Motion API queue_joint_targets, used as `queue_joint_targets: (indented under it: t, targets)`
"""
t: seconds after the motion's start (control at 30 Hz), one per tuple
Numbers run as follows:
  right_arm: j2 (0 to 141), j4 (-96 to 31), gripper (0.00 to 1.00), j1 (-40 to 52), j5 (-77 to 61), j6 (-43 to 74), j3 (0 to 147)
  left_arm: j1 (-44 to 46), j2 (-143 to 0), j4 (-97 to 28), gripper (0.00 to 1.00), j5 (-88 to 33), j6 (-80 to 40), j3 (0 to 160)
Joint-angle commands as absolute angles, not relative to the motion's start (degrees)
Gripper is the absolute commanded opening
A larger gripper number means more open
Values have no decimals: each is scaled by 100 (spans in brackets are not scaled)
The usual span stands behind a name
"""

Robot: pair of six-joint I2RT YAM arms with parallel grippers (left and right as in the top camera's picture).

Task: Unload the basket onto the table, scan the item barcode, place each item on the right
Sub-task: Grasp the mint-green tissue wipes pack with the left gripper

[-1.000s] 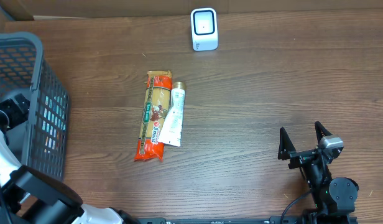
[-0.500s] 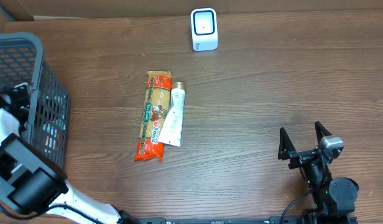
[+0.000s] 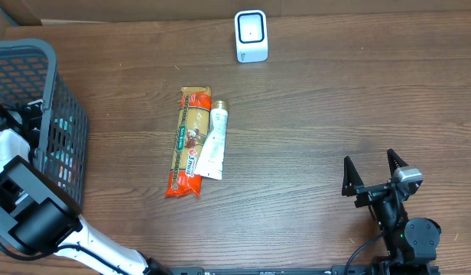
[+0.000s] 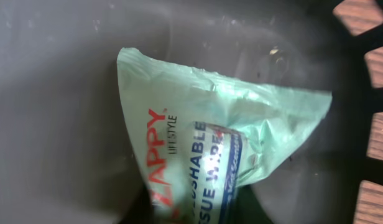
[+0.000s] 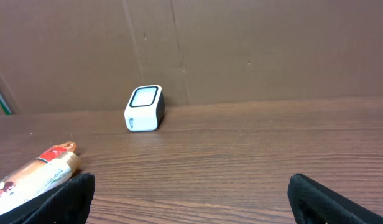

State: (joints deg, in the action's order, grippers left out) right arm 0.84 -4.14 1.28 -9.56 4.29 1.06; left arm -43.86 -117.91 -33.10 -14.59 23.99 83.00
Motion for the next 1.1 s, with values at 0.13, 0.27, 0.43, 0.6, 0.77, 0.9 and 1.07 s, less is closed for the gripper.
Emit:
queue_joint_targets:
  t: [0.13,0.27,0.43,0.6,0.77,0.9,1.07]
  targets:
    - [16,-390,100,176,-902,443,45,-4346,-12029,-4125,4,-1149,2314,8825]
    - [16,-390,100,176,-902,443,45,-4346,-11887,-4995,4,-1164,2250,9690]
    - [16,-392,100,176,-902,443,45,-4346,-11421,-5830,4,-1396,1387,10938]
    - [16,-390,100,176,-902,443,45,-4346,-10499,-6180,4,-2073,847,11797]
    - [16,-390,100,176,-902,443,45,-4346,-9406,-6147,4,-2869,322,12018]
    - [16,-390,100,176,-902,443,45,-4213,-8654,-6326,4,-4082,-45,12016]
    - [16,-390,100,176,-902,443,45,-3242,-8230,-7109,4,-3975,-40,12016]
